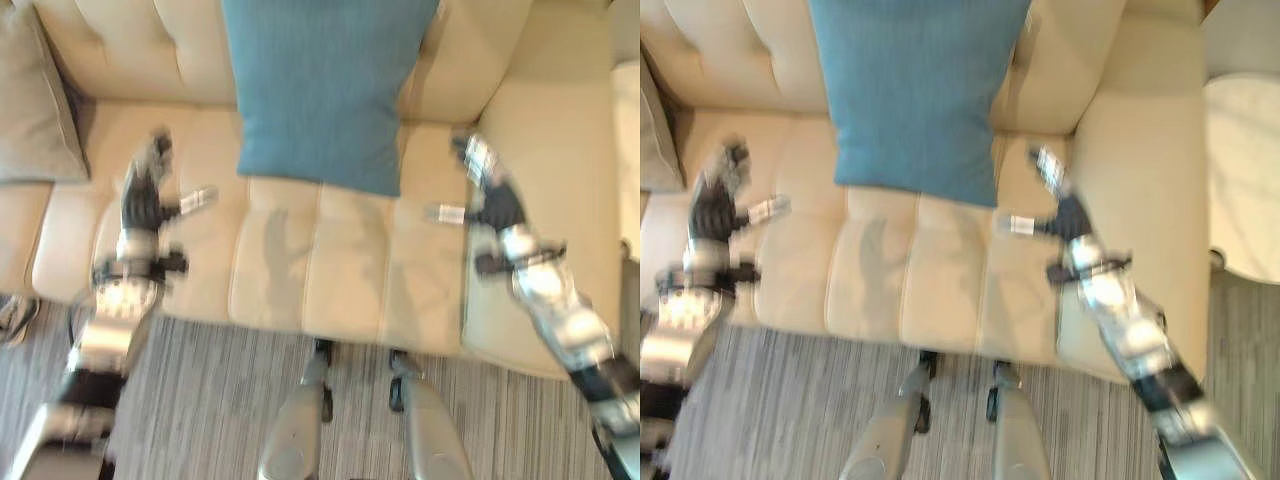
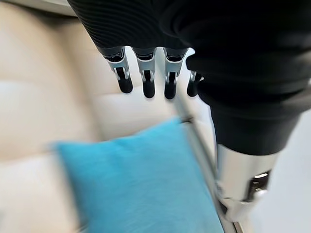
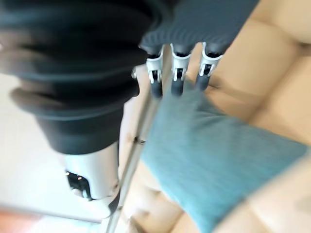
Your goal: Pick up all the scattered cushions and arrange them neatly on the sofa.
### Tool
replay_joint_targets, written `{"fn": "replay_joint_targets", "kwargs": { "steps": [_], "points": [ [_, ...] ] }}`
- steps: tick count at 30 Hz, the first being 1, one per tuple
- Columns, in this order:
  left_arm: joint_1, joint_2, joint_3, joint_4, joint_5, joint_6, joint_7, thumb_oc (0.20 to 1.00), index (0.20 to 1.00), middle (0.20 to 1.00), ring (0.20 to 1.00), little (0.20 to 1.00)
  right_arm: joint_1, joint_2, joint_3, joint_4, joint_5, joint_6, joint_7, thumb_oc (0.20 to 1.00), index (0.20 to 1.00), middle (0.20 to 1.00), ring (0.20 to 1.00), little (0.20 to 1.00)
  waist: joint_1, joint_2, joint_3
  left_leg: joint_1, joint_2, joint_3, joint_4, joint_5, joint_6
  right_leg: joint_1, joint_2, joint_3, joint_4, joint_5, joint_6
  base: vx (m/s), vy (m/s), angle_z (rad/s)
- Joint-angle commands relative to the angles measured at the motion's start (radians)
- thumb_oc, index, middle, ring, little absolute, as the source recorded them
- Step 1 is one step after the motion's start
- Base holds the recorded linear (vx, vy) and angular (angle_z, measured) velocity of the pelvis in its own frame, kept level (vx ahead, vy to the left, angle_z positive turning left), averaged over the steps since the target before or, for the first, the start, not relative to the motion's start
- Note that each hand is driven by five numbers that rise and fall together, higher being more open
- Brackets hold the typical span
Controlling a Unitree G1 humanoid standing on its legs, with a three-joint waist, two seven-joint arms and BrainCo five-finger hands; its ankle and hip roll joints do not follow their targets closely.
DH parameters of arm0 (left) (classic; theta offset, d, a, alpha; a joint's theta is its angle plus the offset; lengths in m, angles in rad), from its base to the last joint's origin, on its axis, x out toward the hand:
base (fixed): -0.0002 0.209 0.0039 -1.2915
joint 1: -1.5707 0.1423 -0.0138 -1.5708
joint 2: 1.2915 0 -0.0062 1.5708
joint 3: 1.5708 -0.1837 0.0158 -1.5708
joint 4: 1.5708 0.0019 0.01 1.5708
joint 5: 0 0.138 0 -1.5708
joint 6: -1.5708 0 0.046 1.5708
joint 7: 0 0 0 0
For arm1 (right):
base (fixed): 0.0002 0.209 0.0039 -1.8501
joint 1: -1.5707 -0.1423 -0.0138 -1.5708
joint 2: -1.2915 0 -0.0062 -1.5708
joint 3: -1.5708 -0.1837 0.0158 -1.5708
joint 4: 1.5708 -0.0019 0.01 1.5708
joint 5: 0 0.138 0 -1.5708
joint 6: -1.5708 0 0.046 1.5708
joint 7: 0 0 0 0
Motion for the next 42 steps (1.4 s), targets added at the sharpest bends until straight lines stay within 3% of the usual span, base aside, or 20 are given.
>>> {"fn": "replay_joint_targets", "kwargs": {
  "steps": [1, 4, 6, 8, 14, 16, 17, 20, 22, 23, 24, 25, 29, 31, 32, 33, 34, 35, 37, 42],
  "points": [
    [-0.121, 0.010, -0.039, 0.106, 0.046, -0.007, -0.066, 1.000, 1.000, 1.000, 1.000, 1.000, -0.071, 0.013, -0.020, 0.127, -0.037, -0.020, 0.077, 1.000, 1.000, 1.000, 1.000, 1.000, -0.023, -0.034, -0.075, -0.021, -0.016, 0.016, 0.026, -0.080, -0.005, 0.043, -0.053, -0.028, -0.047, -0.045, 0.076, 0.08, 0.009, -0.03],
    [0.027, -0.107, -0.001, 0.164, 0.035, 0.025, -0.100, 1.000, 1.000, 1.000, 1.000, 1.000, 0.105, 0.100, -0.078, 0.220, -0.032, 0.004, 0.117, 1.000, 1.000, 1.000, 1.000, 1.000, -0.047, -0.039, -0.124, 0.047, -0.015, 0.033, 0.036, -0.111, 0.005, 0.103, -0.051, -0.022, -0.058, -0.048, 0.082, 0.09, 0.039, -0.01],
    [0.087, -0.131, -0.018, 0.217, 0.077, 0.044, -0.133, 1.000, 1.000, 1.000, 1.000, 1.000, 0.162, 0.134, -0.081, 0.297, -0.061, 0.026, 0.135, 1.000, 1.000, 1.000, 1.000, 1.000, -0.059, -0.041, -0.151, 0.084, -0.015, 0.048, 0.043, -0.128, 0.013, 0.134, -0.053, -0.018, -0.057, -0.052, 0.086, 0.07, 0.054, -0.29],
    [0.116, -0.173, -0.057, 0.381, 0.128, 0.059, -0.146, 1.000, 1.000, 1.000, 1.000, 1.000, 0.177, 0.182, -0.044, 0.489, -0.100, 0.044, 0.133, 1.000, 1.000, 1.000, 1.000, 1.000, -0.080, -0.046, -0.203, 0.161, -0.023, 0.071, 0.015, -0.142, 0.023, 0.179, -0.049, 0.014, -0.080, -0.034, 0.095, 0.05, 0.137, -0.43],
    [0.116, -0.213, -0.074, 0.462, 0.132, 0.062, -0.126, 1.000, 1.000, 1.000, 1.000, 1.000, 0.174, 0.226, -0.035, 0.598, -0.108, 0.054, 0.102, 1.000, 1.000, 1.000, 1.000, 1.000, -0.094, -0.054, -0.215, 0.199, -0.036, 0.104, -0.014, -0.147, 0.041, 0.164, -0.041, 0.055, -0.073, 0.020, 0.120, -0.09, 0.107, -0.41],
    [0.097, -0.207, -0.090, 0.465, 0.127, 0.060, -0.118, 1.000, 1.000, 1.000, 1.000, 1.000, 0.152, 0.250, -0.022, 0.623, -0.095, 0.050, 0.088, 1.000, 1.000, 1.000, 1.000, 1.000, -0.091, -0.045, -0.192, 0.187, -0.016, 0.108, -0.014, -0.121, 0.043, 0.144, -0.015, 0.053, 0.053, -0.029, 0.119, -0.31, 0.039, -0.34],
    [0.073, -0.197, -0.099, 0.470, 0.136, 0.064, -0.109, 1.000, 1.000, 1.000, 1.000, 1.000, 0.151, 0.265, -0.016, 0.633, -0.089, 0.046, 0.075, 1.000, 1.000, 1.000, 1.000, 1.000, -0.087, -0.032, -0.179, 0.165, 0.000, 0.101, -0.014, -0.090, 0.048, 0.160, 0.009, 0.060, 0.229, -0.091, 0.106, -0.31, 0.025, -0.18],
    [0.066, -0.190, -0.102, 0.467, 0.144, 0.066, -0.103, 1.000, 1.000, 1.000, 1.000, 1.000, 0.153, 0.275, -0.023, 0.647, -0.082, 0.042, 0.062, 1.000, 1.000, 1.000, 1.000, 1.000, -0.079, -0.030, -0.190, 0.143, 0.005, 0.091, -0.014, -0.076, 0.047, 0.187, 0.021, 0.071, 0.347, -0.110, 0.096, -0.28, -0.071, -0.07],
    [0.062, -0.189, -0.106, 0.470, 0.155, 0.068, -0.093, 1.000, 1.000, 1.000, 1.000, 1.000, 0.155, 0.282, -0.028, 0.644, -0.084, 0.045, 0.052, 1.000, 1.000, 1.000, 1.000, 1.000, -0.063, -0.044, -0.207, 0.118, 0.001, 0.088, -0.014, -0.060, 0.041, 0.255, 0.021, 0.079, 0.315, -0.101, 0.087, -0.24, -0.162, 0.20],
    [0.058, -0.195, -0.108, 0.470, 0.149, 0.067, -0.089, 1.000, 1.000, 1.000, 1.000, 1.000, 0.152, 0.282, -0.030, 0.647, -0.080, 0.048, 0.044, 1.000, 1.000, 1.000, 1.000, 1.000, -0.043, -0.060, -0.217, 0.068, 0.000, 0.084, -0.012, -0.025, 0.025, 0.330, 0.042, 0.077, 0.176, -0.190, 0.056, -0.13, -0.106, 0.14],
    [0.058, -0.195, -0.108, 0.470, 0.149, 0.067, -0.089, 1.000, 1.000, 1.000, 1.000, 1.000, 0.152, 0.283, -0.030, 0.647, -0.080, 0.048, 0.044, 1.000, 1.000, 1.000, 1.000, 1.000, -0.044, -0.061, -0.218, 0.068, -0.001, 0.083, -0.012, -0.025, 0.025, 0.332, 0.041, 0.076, 0.173, -0.189, 0.056, -0.30, -0.222, -0.01],
    [0.050, -0.199, -0.112, 0.484, 0.147, 0.067, -0.082, 1.000, 1.000, 1.000, 1.000, 1.000, 0.145, 0.275, -0.031, 0.636, -0.076, 0.047, 0.032, 1.000, 1.000, 1.000, 1.000, 1.000, -0.039, -0.065, -0.221, 0.016, 0.015, 0.096, -0.003, 0.013, 0.001, 0.368, 0.071, 0.086, 0.038, -0.237, 0.028, -0.17, -0.116, -0.15],
    [0.043, -0.197, -0.119, 0.464, 0.151, 0.066, -0.077, 1.000, 1.000, 1.000, 1.000, 1.000, 0.150, 0.251, -0.045, 0.615, -0.075, 0.046, 0.024, 1.000, 1.000, 1.000, 1.000, 1.000, -0.049, -0.048, -0.200, -0.042, 0.042, 0.114, 0.009, 0.059, -0.047, 0.370, 0.092, 0.060, -0.041, -0.234, 0.007, -0.27, -0.145, 0.15],
    [0.028, -0.200, -0.125, 0.466, 0.159, 0.066, -0.073, 1.000, 1.000, 1.000, 1.000, 1.000, 0.140, 0.233, -0.046, 0.614, -0.080, 0.053, 0.022, 1.000, 1.000, 1.000, 1.000, 1.000, -0.063, -0.046, -0.177, -0.056, 0.040, 0.111, 0.059, 0.036, -0.051, 0.343, 0.084, 0.047, -0.025, -0.216, 0.002, -0.39, -0.058, 0.40],
    [0.033, -0.202, -0.124, 0.467, 0.167, 0.064, -0.084, 1.000, 1.000, 1.000, 1.000, 1.000, 0.146, 0.219, -0.050, 0.601, -0.084, 0.052, 0.028, 1.000, 1.000, 1.000, 1.000, 1.000, -0.076, -0.061, -0.171, -0.027, 0.021, 0.089, 0.132, -0.045, -0.027, 0.320, 0.055, 0.032, -0.023, -0.187, 0.006, -0.34, -0.016, 0.23],
    [0.032, -0.202, -0.124, 0.466, 0.167, 0.064, -0.084, 1.000, 1.000, 1.000, 1.000, 1.000, 0.146, 0.219, -0.050, 0.601, -0.084, 0.053, 0.028, 1.000, 1.000, 1.000, 1.000, 1.000, -0.076, -0.059, -0.173, -0.030, 0.023, 0.088, 0.133, -0.044, -0.027, 0.317, 0.056, 0.032, -0.024, -0.185, 0.006, -0.36, -0.012, 0.30],
    [0.043, -0.203, -0.120, 0.471, 0.168, 0.063, -0.090, 1.000, 1.000, 1.000, 1.000, 1.000, 0.156, 0.210, -0.046, 0.593, -0.088, 0.052, 0.035, 1.000, 1.000, 1.000, 1.000, 1.000, -0.082, -0.076, -0.179, 0.011, 0.004, 0.043, 0.195, -0.125, -0.021, 0.297, 0.031, 0.035, -0.032, -0.155, 0.010, -0.15, -0.003, 0.19],
    [0.042, -0.203, -0.120, 0.471, 0.168, 0.063, -0.090, 1.000, 1.000, 1.000, 1.000, 1.000, 0.156, 0.210, -0.046, 0.593, -0.088, 0.052, 0.035, 1.000, 1.000, 1.000, 1.000, 1.000, -0.083, -0.075, -0.181, 0.008, 0.004, 0.042, 0.194, -0.123, -0.021, 0.294, 0.032, 0.034, -0.033, -0.153, 0.010, -0.22, 0.003, 0.06],
    [0.045, -0.210, -0.113, 0.479, 0.161, 0.058, -0.089, 1.000, 1.000, 1.000, 1.000, 1.000, 0.148, 0.206, -0.036, 0.602, -0.089, 0.048, 0.039, 1.000, 1.000, 1.000, 1.000, 1.000, -0.083, -0.086, -0.191, 0.077, -0.019, -0.029, 0.244, -0.201, -0.019, 0.275, 0.021, 0.055, -0.083, -0.120, 0.011, -0.14, 0.010, -0.13],
    [0.048, -0.213, -0.116, 0.484, 0.160, 0.057, -0.090, 1.000, 1.000, 1.000, 1.000, 1.000, 0.141, 0.206, -0.027, 0.604, -0.093, 0.047, 0.041, 1.000, 1.000, 1.000, 1.000, 1.000, -0.084, -0.072, -0.212, 0.146, -0.004, -0.048, 0.131, -0.193, -0.010, 0.288, 0.037, 0.053, -0.145, -0.094, 0.020, -0.06, 0.045, -0.04]
  ]
}}
